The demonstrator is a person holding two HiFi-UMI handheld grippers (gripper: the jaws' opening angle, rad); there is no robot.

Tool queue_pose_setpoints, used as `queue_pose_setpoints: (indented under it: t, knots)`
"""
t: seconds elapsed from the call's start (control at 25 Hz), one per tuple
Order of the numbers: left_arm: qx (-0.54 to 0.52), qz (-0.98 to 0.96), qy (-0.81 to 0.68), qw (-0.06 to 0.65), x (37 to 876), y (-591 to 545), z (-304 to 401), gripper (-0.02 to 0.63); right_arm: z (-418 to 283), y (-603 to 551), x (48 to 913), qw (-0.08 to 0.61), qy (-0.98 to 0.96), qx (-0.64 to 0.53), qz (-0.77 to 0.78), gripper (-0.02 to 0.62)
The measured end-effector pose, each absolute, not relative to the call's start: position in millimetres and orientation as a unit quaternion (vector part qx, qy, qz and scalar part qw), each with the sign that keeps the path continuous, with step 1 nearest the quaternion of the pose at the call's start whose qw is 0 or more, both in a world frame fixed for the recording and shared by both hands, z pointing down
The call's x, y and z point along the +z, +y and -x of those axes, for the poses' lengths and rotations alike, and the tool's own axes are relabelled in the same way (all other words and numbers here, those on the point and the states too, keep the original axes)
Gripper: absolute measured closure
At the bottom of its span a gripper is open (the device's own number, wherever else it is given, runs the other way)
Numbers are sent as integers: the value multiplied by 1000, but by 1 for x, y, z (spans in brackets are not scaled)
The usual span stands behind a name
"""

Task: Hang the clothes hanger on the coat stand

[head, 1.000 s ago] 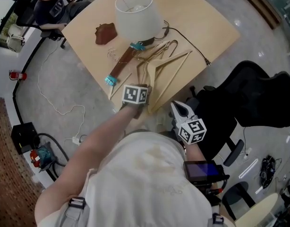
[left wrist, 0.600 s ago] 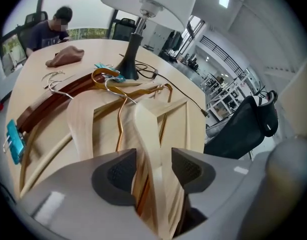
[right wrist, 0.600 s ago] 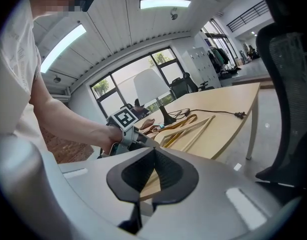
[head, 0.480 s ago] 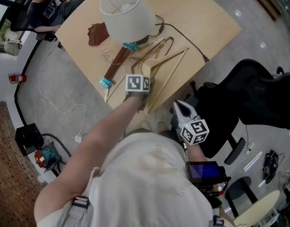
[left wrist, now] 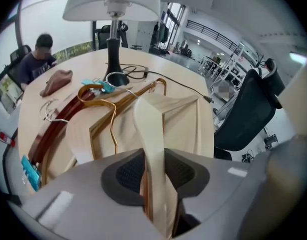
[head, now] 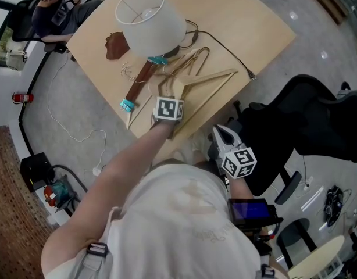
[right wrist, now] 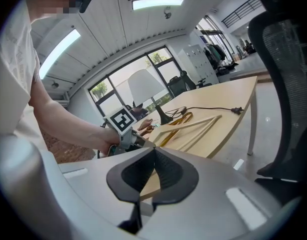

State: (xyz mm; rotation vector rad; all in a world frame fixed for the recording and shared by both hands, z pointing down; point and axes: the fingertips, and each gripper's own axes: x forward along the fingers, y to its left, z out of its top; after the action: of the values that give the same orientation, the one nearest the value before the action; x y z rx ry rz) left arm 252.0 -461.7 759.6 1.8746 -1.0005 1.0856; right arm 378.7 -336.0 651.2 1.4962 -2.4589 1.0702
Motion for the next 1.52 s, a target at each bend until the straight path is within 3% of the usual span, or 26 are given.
queue_pose_setpoints:
  t: [0.36,0.96,1.2,1.52]
  knots:
    - [410,-784,-402,236,709,-461,-261,492,-370,-347,649,28,-814,343,-468,581]
    - [371,-827,-407,116,648,-429,-244,497,-362,-353,643,34,-836,329,-438,581]
    - [338,-829,-437,85,610,-412,-218,496,-348,-351,630,42,-858,315,-404,581]
    - [308,-795,-513,98,597,-371,-144,495,-284,-350,627,82,-902,285,-314,581]
